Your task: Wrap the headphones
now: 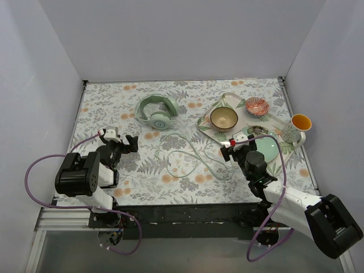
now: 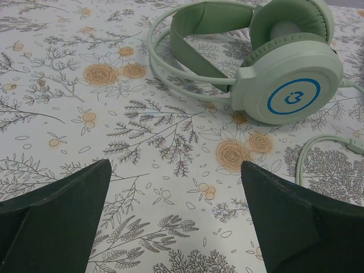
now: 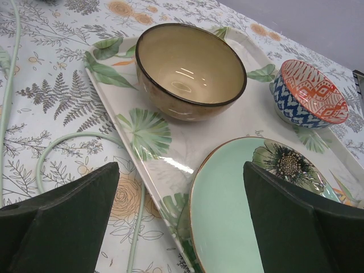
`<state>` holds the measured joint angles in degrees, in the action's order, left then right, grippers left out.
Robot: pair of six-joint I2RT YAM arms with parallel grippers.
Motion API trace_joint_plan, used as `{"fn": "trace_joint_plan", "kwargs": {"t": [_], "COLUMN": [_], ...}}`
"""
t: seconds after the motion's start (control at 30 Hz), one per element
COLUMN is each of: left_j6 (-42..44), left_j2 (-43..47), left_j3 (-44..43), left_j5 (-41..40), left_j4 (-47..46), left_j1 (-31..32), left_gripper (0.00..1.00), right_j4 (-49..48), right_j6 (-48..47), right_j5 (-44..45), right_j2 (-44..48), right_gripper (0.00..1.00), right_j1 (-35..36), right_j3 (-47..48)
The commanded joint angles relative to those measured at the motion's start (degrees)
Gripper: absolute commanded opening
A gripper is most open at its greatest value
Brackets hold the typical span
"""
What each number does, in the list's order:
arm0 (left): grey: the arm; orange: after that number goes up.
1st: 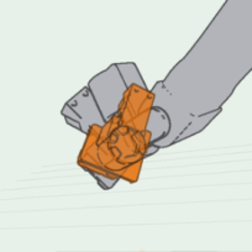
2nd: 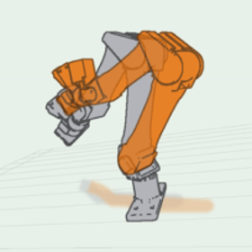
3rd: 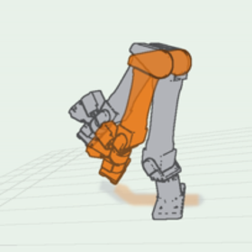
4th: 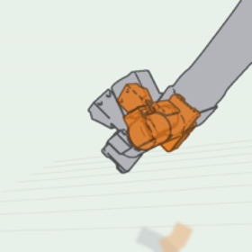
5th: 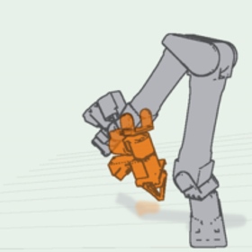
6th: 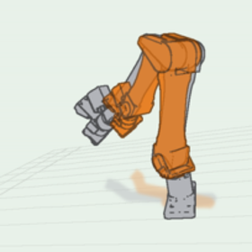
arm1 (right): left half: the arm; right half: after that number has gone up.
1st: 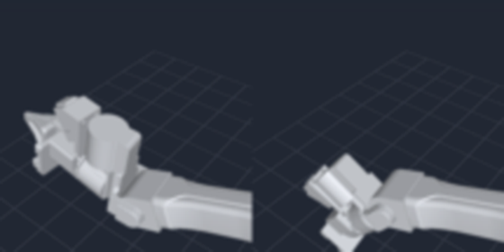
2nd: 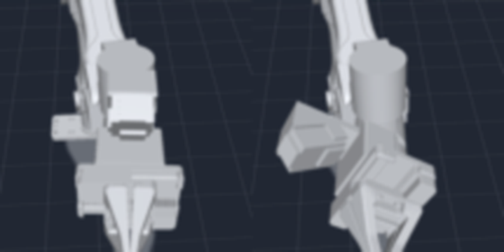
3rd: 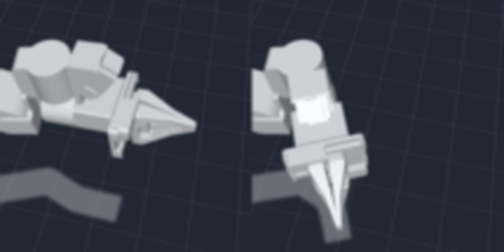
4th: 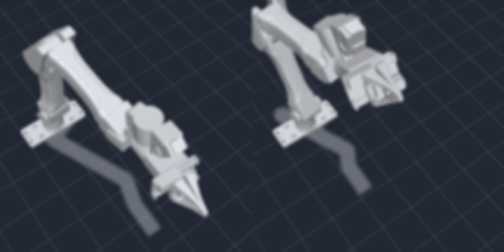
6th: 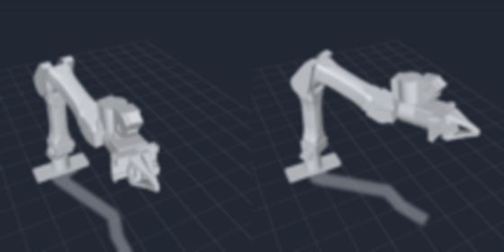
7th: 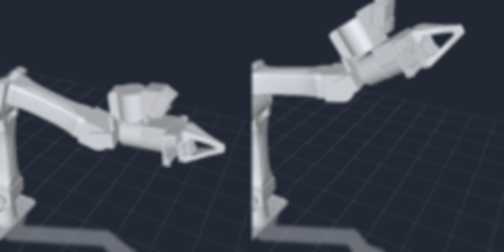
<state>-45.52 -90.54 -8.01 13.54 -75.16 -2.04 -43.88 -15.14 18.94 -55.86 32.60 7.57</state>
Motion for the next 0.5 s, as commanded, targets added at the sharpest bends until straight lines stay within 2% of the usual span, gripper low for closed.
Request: {"fn": "trace_joint_plan", "kwargs": {"t": [0.0, 0.23, 0.3, 0.33, 0.37, 0.43, 0.47], "left_j6": [0.08, -0.01, -0.79, -1.58, -2.55, -3.53, -2.74], "left_j2": [0.28, 0.37, 0.63, 2.37, 3.43, 4.76, 4.5], "left_j3": [-0.95, -0.96, -1.22, -4.09, -6.47, -17.58, -21.39], "left_j5": [-0.09, -0.01, -2.19, -4.12, -8.83, -9.93, -9.41], "left_j4": [-0.87, -0.69, -0.17, 2.62, 12.56, 26.13, 36.12], "left_j1": [-0.15, -0.15, -0.15, -0.15, -0.15, -0.24, -0.24], "left_gripper": [0.98, 0.98, 0.98, 0.98, 0.98, 0.98, 0.98], "right_j4": [-3.67, 1.33, 3.26, 3.88, 4.84, 7.56, 8.27], "right_j6": [0.11, 0.98, 1.25, 1.25, 1.42, 2.38, 2.74], "right_j5": [0.05, -4.08, -5.92, -6.54, -7.07, -7.78, -7.78], "right_j2": [1.18, 6.62, 7.95, 8.83, 9.27, 9.89, 10.15], "right_gripper": [0.97, 0.98, 0.98, 0.98, 0.98, 0.99, 0.99], "right_j1": [-0.26, -0.26, -0.26, -0.26, -0.26, -0.26, -0.26], "right_j3": [0.25, 3.06, 4.29, 4.73, 5.17, 6.66, 7.01]}}
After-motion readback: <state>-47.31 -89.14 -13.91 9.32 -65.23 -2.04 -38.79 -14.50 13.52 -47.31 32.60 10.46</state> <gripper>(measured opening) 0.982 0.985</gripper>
